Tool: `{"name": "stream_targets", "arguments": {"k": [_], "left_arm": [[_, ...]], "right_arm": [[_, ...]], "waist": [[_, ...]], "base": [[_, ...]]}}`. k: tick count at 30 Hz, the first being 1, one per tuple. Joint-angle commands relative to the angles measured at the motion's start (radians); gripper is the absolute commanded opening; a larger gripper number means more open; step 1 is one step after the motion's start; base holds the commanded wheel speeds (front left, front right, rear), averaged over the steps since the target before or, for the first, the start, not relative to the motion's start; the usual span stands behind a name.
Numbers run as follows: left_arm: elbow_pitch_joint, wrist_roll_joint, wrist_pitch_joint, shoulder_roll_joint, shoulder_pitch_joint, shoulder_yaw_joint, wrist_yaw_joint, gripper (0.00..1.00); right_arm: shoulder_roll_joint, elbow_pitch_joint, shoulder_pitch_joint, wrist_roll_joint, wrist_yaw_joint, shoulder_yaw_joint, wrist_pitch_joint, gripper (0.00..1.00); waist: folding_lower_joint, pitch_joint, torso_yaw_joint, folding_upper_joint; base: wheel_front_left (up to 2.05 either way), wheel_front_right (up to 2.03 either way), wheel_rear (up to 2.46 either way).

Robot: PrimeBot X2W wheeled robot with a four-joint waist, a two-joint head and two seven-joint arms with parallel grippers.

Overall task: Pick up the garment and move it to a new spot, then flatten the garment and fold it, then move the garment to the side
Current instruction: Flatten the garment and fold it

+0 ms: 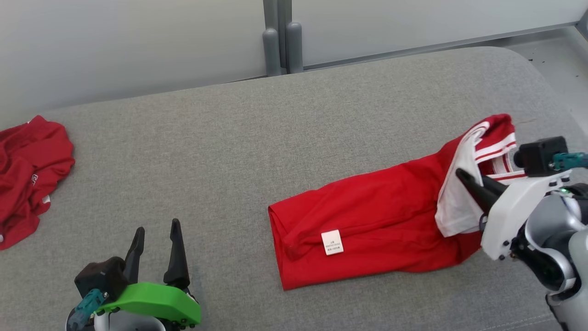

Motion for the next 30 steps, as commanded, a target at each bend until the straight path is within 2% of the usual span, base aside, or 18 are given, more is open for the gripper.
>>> {"name": "stream_targets", "arguments": {"k": [1,5,11,20,26,27,28,29,30], "left_arm": [[0.002,-0.007,-0.004,0.0,-0.014,-0.001,-0.004,1.0],[0.004,-0.008,-0.006,-0.001,-0.019,-0.003,-0.008,1.0],[0.01,-0.006,-0.002,-0.006,-0.035,-0.013,-0.015,1.0],[0.031,0.002,-0.003,-0.023,-0.066,-0.038,-0.03,1.0],[0.047,0.002,-0.008,-0.034,-0.082,-0.049,-0.04,1.0],[0.05,0.003,-0.007,-0.036,-0.083,-0.051,-0.04,1.0],[0.053,0.003,-0.008,-0.037,-0.083,-0.052,-0.04,1.0],[0.056,0.003,-0.009,-0.038,-0.084,-0.053,-0.041,1.0],[0.058,0.002,-0.01,-0.039,-0.086,-0.054,-0.042,1.0]], "right_arm": [[0.017,-0.038,0.019,0.007,0.0,0.02,0.014,0.0],[0.06,-0.097,0.029,0.004,0.0,0.075,0.032,0.0],[0.116,-0.073,-0.006,0.005,0.0,0.171,0.034,0.0],[0.205,0.118,-0.088,-0.016,0.0,0.328,-0.01,0.0],[0.249,0.272,-0.135,-0.032,0.0,0.368,-0.053,0.0],[0.258,0.296,-0.143,-0.037,0.0,0.371,-0.063,0.14],[0.269,0.32,-0.151,-0.042,0.0,0.37,-0.074,0.44],[0.282,0.336,-0.161,-0.046,0.0,0.37,-0.088,0.93],[0.293,0.353,-0.169,-0.046,0.0,0.369,-0.1,1.0]], "waist": [[0.0,-0.001,0.006,0.0107],[0.0,-0.001,0.019,0.0107],[0.0,-0.003,0.045,0.0107],[0.0,0.0,0.114,0.0107],[0.0,0.004,0.153,0.0107],[0.0,0.005,0.157,0.0107],[0.0,0.005,0.161,0.0107],[0.0,0.005,0.164,0.0107],[0.0,0.004,0.166,0.0107]], "base": [[0.0,0.0,0.0],[0.0,0.0,0.0],[0.0,0.0,0.0],[0.0,0.0,0.0],[0.0,0.0,0.0],[0.0,0.0,0.0],[0.0,0.0,0.0],[0.0,0.0,0.0],[0.0,0.0,0.0]]}}
